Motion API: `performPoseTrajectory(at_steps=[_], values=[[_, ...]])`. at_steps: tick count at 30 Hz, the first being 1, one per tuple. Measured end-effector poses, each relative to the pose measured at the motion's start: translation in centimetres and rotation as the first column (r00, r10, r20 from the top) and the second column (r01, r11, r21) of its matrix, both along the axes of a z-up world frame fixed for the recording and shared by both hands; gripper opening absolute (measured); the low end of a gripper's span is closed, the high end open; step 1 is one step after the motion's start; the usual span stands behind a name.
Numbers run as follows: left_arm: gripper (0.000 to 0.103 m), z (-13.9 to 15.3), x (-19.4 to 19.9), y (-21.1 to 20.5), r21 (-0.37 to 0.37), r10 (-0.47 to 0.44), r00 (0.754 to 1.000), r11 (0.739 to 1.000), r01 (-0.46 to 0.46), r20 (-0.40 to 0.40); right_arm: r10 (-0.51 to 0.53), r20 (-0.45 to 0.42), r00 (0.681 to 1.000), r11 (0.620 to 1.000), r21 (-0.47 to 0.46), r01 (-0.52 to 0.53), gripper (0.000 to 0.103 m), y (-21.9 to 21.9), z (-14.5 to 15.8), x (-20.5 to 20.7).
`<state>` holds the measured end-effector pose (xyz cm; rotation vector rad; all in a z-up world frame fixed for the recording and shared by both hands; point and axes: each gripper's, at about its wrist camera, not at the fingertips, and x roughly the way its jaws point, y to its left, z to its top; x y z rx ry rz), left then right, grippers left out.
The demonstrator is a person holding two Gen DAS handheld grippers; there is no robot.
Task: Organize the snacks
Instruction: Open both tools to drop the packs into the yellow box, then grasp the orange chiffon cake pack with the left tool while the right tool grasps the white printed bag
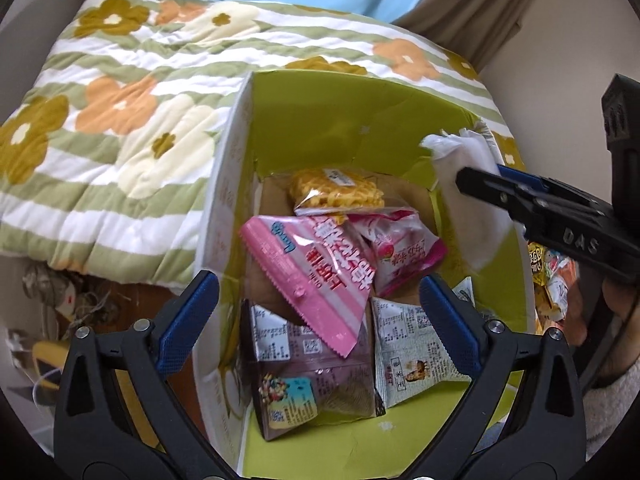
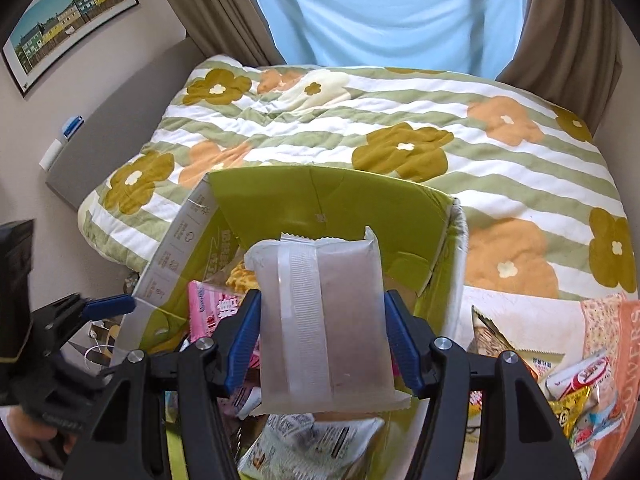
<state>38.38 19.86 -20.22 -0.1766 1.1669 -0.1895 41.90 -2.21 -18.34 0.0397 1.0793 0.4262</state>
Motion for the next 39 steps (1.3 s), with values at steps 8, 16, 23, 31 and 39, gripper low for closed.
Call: performPoseTrajectory(at_steps=[8,16,23,31,39], values=[[0.100,0.4,-1.8,0.0,-0.032,-0.001,1.000,0.999,0.001,0.007,-0.025,0.068,0.997,0.996,0.088,0.019,0.096,-0.3,1.2,-0.9],[0.100,1.3,-3.2,-1.4,-0.015,-0.039,0.999,0.999,0.040,0.036,-0.019,0.069,0.997,0.997,0.072,0.014,0.096,-1.0,1.8,-4.1],[0.100,2.4,-4.6,-2.6,-0.043,-0.087,0.992,0.995,0.091,0.091,-0.065,0.122,0.990,0.996,0.072,0.057,0.096,-2.4,3.9,-7.0],[0.100,3.5,-5.6,-5.8,-0.061,-0.151,0.981,0.985,0.159,0.120,-0.141,0.144,0.979,0.989,0.057,0.134,0.096,-5.5,5.4,-10.1],[0.100,5.6,-7.2,-11.8,-0.048,-0.179,0.972,0.981,0.189,0.155,-0.269,0.146,0.952,0.961,0.108,0.255,0.096,-14.3,6.6,-12.7]])
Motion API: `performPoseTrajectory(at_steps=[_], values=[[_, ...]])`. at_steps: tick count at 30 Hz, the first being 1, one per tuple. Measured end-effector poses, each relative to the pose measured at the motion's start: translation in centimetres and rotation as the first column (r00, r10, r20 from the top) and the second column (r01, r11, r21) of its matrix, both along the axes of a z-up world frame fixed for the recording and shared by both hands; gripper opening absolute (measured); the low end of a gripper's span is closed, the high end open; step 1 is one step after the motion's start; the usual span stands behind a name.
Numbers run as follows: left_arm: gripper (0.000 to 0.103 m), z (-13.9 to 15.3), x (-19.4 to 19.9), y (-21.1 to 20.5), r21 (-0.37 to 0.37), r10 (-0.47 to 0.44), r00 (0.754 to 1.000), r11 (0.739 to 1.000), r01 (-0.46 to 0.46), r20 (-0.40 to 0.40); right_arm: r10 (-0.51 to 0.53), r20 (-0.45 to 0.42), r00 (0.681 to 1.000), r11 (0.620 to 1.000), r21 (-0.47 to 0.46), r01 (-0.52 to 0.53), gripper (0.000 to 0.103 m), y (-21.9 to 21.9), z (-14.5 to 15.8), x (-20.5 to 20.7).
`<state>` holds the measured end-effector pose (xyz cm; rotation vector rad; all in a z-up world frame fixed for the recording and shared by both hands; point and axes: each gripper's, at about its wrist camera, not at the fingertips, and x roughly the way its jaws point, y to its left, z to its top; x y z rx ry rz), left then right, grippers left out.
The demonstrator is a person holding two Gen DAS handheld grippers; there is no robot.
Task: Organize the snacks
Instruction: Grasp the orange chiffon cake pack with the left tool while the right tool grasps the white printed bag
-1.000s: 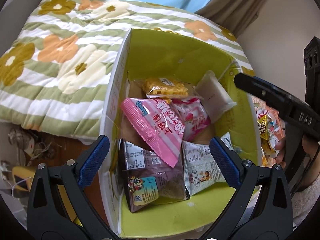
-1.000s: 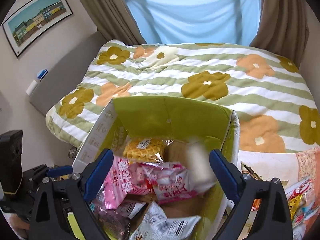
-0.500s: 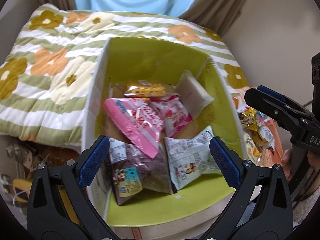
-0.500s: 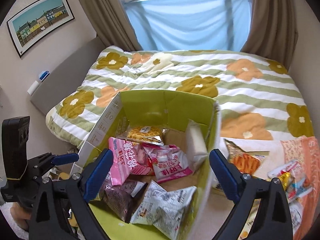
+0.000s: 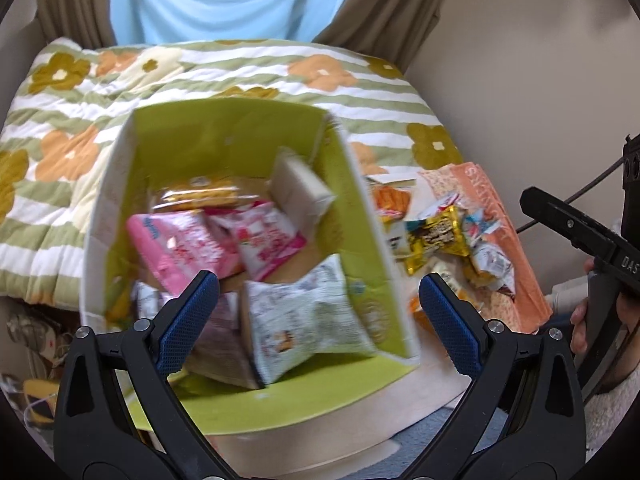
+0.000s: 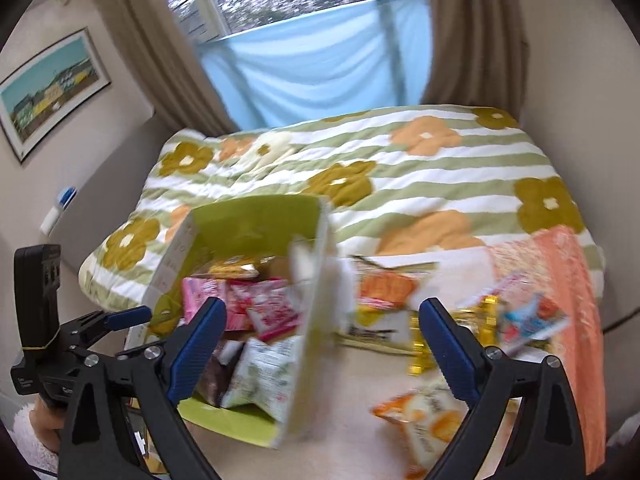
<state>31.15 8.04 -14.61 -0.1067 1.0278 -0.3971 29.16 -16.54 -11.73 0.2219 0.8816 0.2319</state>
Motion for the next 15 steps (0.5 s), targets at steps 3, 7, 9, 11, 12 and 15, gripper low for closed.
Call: performPoseTrajectory(at_steps=[3,7,9,11,12,15], values=[[0.100,0.4,-0.6,-3.0,0.001,0.012,1.000,1.000,-0.012,-0.001,-0.015,0.005,1.000,1.000,-0.005,0.015,0.096,-3.6,-0.1,-0.6],[0.100,0.1,-1.2,-7.5,0.030,0.033,0.999,0.999,-0.033,-0.021,-0.012,-0.021,1.000,1.000,-0.016,0.011,0.103,-8.9,-0.8,-1.5],[0.100,0.0,-1.7,-9.8,0.033,0.035,0.999,0.999,-0.034,-0.029,0.003,-0.027,1.000,1.000,-0.027,-0.004,0.103,-11.0,-1.3,-2.2],[0.100,-0.3,-2.1,-12.4,0.056,0.035,0.999,0.998,-0.033,-0.036,0.022,-0.033,0.999,0.999,-0.039,-0.023,0.103,-13.0,-1.9,-2.7],[0.100,-0.5,-2.3,-13.5,0.065,0.038,0.998,0.997,-0.035,-0.042,0.032,-0.039,0.999,0.999,-0.042,-0.034,0.103,-13.8,-2.3,-2.9],[0.100,-1.5,-3.0,-16.4,0.070,0.055,0.996,0.996,-0.050,-0.069,0.075,-0.063,0.995,0.996,-0.051,-0.078,0.103,-15.8,-3.9,-3.3]])
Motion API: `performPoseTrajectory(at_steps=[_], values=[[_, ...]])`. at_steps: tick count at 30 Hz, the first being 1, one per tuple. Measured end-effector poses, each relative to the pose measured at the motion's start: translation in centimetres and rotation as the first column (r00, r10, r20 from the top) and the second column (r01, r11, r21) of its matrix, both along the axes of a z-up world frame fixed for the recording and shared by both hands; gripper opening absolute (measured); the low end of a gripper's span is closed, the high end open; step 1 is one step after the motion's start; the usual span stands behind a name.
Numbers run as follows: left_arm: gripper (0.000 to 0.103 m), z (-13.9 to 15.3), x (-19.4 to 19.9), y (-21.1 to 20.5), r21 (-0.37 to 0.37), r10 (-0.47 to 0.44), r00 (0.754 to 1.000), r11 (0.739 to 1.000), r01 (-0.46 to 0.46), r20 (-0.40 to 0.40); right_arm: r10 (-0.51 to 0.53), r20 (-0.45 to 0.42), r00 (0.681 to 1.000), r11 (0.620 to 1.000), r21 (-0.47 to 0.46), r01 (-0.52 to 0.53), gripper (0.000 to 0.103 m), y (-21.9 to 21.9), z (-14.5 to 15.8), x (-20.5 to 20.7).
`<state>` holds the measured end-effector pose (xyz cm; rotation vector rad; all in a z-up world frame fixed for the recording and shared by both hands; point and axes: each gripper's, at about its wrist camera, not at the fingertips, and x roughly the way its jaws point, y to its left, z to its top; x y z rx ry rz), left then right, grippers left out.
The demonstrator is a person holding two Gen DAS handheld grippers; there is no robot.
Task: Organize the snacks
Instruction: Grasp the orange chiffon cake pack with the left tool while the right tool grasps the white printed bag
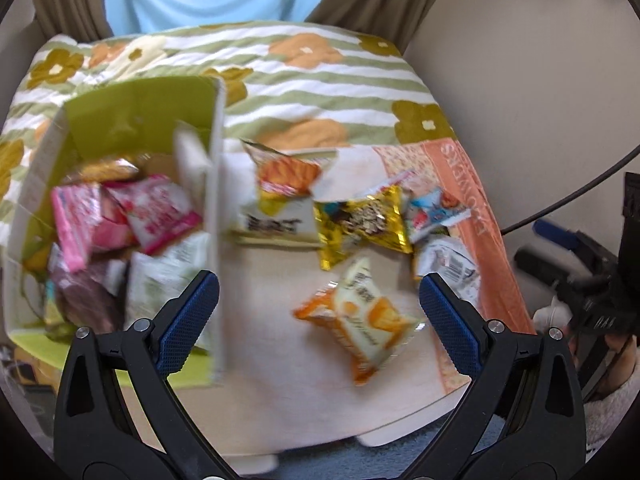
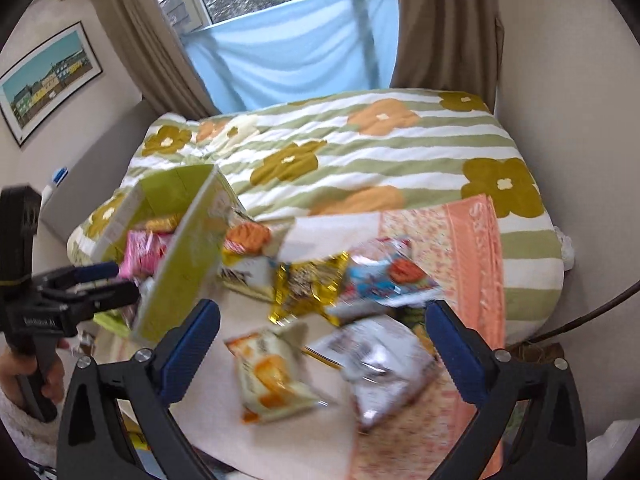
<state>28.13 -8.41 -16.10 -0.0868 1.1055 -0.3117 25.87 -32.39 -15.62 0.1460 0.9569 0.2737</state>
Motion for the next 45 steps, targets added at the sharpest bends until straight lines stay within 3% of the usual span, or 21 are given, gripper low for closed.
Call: performPoseTrajectory(at_steps=[3,5,12,18,24,33,35,45], values=[[0.100,-1.6,-1.1,-2.4,-0.001,0.042,0.998,0.999,-0.042,-0.043,0.076,-0.102,0.992,0.997,-0.025,-0.079,0.103,-1.2,-2.0,0.2],[0.100,-3.0,-1.7,-3.2,-0.007,0.066,0.995,0.998,-0.067,-0.080,0.099,-0.096,0.990,0.993,-0.060,-0.105,0.103,-2.0,-3.0,0.0],[0.100,-9.0,-2.3,-4.0,-0.033,0.178,0.956,0.981,-0.191,-0.233,0.143,-0.116,0.983,0.988,-0.049,-0.149,0.103,-3.4,-5.6,0.3],[0.100,-12.2,-0.7,-4.6,-0.047,0.223,0.932,0.968,-0.246,-0.286,0.187,-0.164,0.969,0.981,-0.026,-0.194,0.103,-3.1,-7.7,1.0],[0.098,-14.3,0.4,-5.6,-0.030,0.206,0.925,0.973,-0.227,-0.318,0.203,-0.192,0.960,0.976,-0.038,-0.214,0.103,-3.2,-9.4,1.3],[0.078,-16.6,0.8,-6.1,0.003,0.180,0.915,0.981,-0.192,-0.361,0.228,-0.213,0.950,0.968,-0.053,-0.245,0.103,-2.7,-10.6,2.0],[0.072,-16.6,0.6,-6.0,-0.004,0.169,0.919,0.983,-0.183,-0.357,0.226,-0.218,0.949,0.967,-0.064,-0.245,0.103,-2.5,-10.8,2.3],[0.064,-16.1,0.1,-6.0,-0.013,0.111,0.937,0.992,-0.122,-0.332,0.219,-0.245,0.945,0.968,-0.070,-0.242,0.103,-2.3,-12.1,2.8]])
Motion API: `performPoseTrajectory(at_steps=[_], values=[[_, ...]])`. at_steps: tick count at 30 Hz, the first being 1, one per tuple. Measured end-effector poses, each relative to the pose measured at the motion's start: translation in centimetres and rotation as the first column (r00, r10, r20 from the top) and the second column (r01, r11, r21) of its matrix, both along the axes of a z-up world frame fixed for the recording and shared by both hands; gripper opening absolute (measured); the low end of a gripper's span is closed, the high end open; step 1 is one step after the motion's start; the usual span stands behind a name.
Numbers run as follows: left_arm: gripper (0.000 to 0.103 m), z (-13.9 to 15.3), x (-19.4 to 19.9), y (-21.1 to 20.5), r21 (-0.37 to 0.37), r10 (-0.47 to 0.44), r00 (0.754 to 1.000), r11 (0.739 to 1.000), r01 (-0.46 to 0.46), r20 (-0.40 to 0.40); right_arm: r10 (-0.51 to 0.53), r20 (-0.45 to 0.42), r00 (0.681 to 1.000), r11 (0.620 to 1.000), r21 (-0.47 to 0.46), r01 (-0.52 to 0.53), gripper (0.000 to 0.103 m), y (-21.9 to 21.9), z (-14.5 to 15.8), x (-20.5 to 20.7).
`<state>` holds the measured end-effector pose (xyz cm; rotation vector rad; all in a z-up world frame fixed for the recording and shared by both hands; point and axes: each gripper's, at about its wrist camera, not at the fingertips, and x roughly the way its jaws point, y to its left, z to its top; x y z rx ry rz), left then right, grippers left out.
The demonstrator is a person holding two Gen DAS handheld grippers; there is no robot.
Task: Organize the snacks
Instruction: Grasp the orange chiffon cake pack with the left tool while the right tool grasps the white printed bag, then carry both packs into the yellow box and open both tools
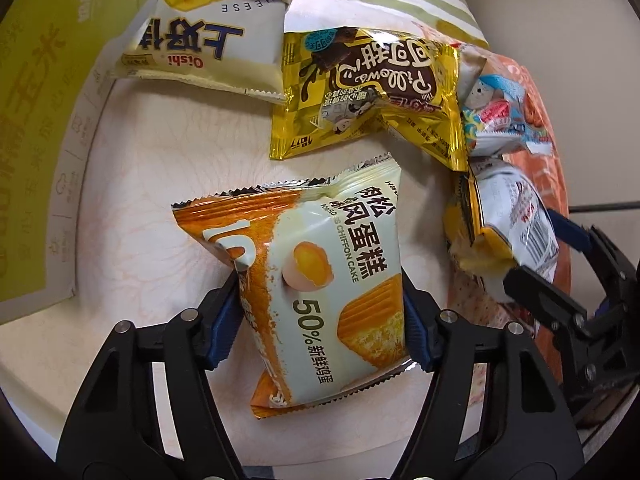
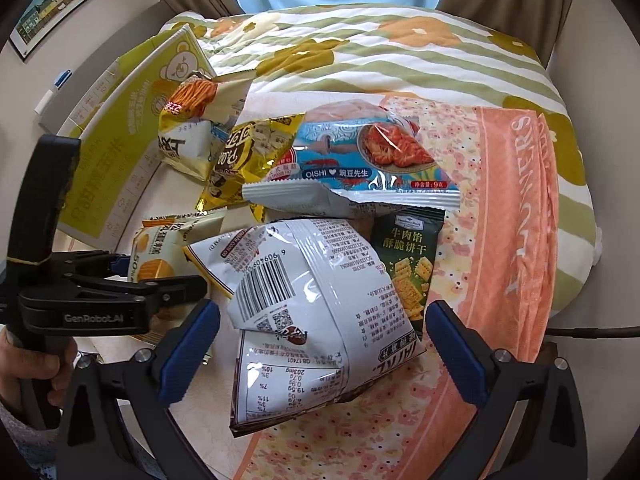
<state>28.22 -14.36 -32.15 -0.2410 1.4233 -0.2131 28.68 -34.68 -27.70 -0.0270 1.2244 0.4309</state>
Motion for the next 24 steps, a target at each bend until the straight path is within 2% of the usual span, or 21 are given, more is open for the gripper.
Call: performPoseTrajectory(at_steps=[4,15,18,20,23,24], values=[[0.063,0.7,-0.5,0.2,0.030,-0.027,1.000,0.999,0.027,0.016,-0.004,-0.005,1.000,1.000,-0.005,0.004,0.103,0.1,-0.4,0.2],[0.063,1.0,-0.7,0.8,0.029,-0.009,1.000,1.000,0.009,0.007,0.010,-0.025,1.000,1.000,-0.016,-0.010,0.102,1.3,-2.1,0.6],[0.063,1.1,-0.8,0.9,0.028,-0.003,1.000,1.000,0.003,0.010,0.017,-0.029,0.999,1.000,0.003,-0.016,0.086,1.6,-2.1,0.4],[0.063,1.1,-0.7,0.8,0.025,-0.003,1.000,1.000,0.003,0.012,0.030,-0.031,0.999,1.000,0.001,-0.030,0.083,1.8,-2.1,0.2],[0.063,1.5,-0.8,0.6,0.026,-0.005,1.000,1.000,0.005,0.021,0.049,-0.032,0.998,0.999,-0.003,-0.049,0.073,2.0,-2.0,-0.4],[0.063,1.8,-0.9,0.6,0.026,-0.006,1.000,1.000,0.005,0.027,0.051,-0.030,0.998,0.999,-0.006,-0.051,0.066,2.1,-1.8,-0.6]])
